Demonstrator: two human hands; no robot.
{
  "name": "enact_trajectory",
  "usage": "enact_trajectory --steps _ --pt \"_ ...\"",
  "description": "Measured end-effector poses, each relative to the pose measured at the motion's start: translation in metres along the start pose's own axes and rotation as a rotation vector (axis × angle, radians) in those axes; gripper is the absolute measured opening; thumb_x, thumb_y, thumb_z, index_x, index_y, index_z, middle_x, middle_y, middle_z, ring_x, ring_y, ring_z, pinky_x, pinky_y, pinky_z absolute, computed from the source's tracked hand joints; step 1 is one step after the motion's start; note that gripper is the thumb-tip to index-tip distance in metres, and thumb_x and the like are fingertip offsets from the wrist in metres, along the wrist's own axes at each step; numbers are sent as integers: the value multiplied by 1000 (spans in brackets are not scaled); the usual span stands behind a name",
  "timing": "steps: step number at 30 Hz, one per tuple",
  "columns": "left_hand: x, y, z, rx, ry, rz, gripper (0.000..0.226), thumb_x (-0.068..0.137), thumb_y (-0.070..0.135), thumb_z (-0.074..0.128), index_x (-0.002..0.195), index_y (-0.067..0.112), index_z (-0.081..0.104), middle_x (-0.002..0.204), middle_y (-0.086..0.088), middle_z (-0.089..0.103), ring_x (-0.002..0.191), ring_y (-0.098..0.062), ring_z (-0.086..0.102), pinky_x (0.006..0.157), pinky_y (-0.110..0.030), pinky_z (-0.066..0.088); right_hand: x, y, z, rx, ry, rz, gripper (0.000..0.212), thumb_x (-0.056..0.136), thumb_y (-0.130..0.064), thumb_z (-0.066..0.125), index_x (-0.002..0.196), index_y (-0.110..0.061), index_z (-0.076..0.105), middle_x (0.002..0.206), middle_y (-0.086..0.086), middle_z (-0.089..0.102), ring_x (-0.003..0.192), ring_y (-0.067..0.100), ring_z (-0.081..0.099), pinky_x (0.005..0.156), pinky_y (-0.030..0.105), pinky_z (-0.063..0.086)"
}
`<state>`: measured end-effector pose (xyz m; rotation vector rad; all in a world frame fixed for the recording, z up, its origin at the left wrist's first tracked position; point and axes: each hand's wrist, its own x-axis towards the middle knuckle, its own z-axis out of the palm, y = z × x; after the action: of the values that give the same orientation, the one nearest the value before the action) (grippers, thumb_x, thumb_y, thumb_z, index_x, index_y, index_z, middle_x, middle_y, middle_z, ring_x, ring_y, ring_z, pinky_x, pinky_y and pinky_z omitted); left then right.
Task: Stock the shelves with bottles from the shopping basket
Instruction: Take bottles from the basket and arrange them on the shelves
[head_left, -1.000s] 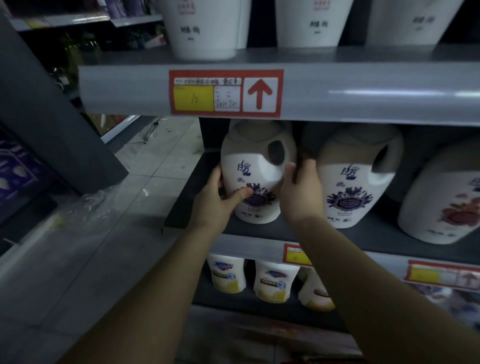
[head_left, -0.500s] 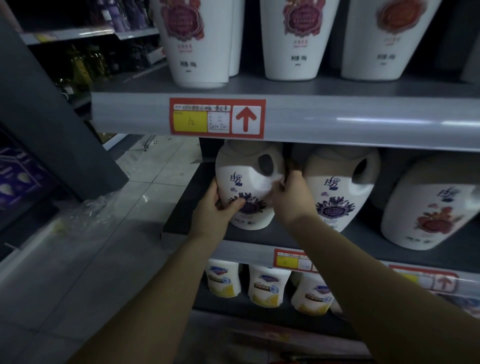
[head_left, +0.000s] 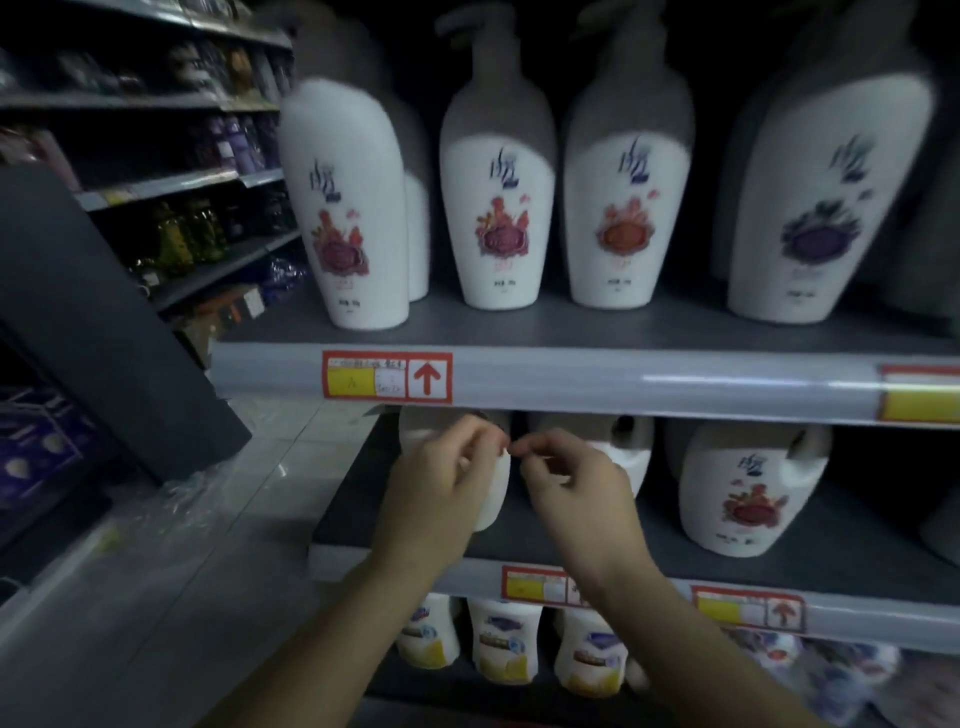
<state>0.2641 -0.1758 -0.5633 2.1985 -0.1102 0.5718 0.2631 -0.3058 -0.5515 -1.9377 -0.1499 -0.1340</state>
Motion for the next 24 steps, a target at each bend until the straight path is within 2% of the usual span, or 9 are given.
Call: enact_trajectory --steps 4,8,11,14,16,18,20,22,24 --pt "12 36 -18 42 43 121 18 91 35 47 93 29 64 87 11 70 82 -3 65 71 -23 52 -2 -33 -27 29 26 -43 16 86 -20 54 87 -24 69 78 -6 72 75 7 64 74 32 55" --pt "24 71 -29 -69 117 129 19 89 33 47 90 29 65 83 10 72 80 -2 68 73 -27 57 -1 -53 -55 143 97 -59 13 84 -22 55 82 -21 67 80 -4 73 82 14 66 83 39 54" --pt "26 95 -26 -139 132 128 14 92 24 51 88 24 65 81 9 72 80 -3 69 78 -32 58 -4 -57 -79 234 164 -48 12 86 -18 56 80 -21 66 78 0 72 78 18 67 77 40 55" --pt "15 97 -17 -114 118 149 28 85 41 47 82 21 66 73 8 72 72 -6 69 69 -32 58 -17 -41 -101 216 182 7 15 86 -18 57 76 -18 67 77 5 72 79 25 68 75 42 54" --pt "0 82 -10 16 75 185 41 81 47 40 73 17 67 63 4 69 62 -11 66 59 -34 56 -28 -21 -110 138 141 74 16 86 -19 56 75 -15 67 77 9 72 82 29 67 75 41 54" --pt "-15 59 0 194 37 172 43 81 47 39 65 17 65 59 1 66 55 -12 62 51 -33 51 -34 3 -110 92 100 137 16 85 -19 57 75 -15 68 78 10 72 83 31 66 76 43 54" --pt "-25 28 4 276 51 42 30 84 42 48 72 19 64 71 1 67 60 -8 59 52 -26 46 -33 24 -103 67 46 197 14 85 -21 59 77 -18 69 80 7 72 85 26 66 77 41 53" --pt "-28 -11 6 249 127 -129 15 86 35 60 95 22 61 92 1 65 78 -12 61 63 -26 49 -27 41 -89 66 -19 228 12 86 -18 61 83 -27 69 91 -2 72 91 17 66 75 30 51" --pt "-23 -46 9 131 203 -251 43 79 36 70 116 22 52 115 -5 62 104 -24 62 83 -40 54 -15 57 -72 80 -28 236 20 86 -14 63 102 -26 66 106 -2 70 96 13 64 74 21 48"
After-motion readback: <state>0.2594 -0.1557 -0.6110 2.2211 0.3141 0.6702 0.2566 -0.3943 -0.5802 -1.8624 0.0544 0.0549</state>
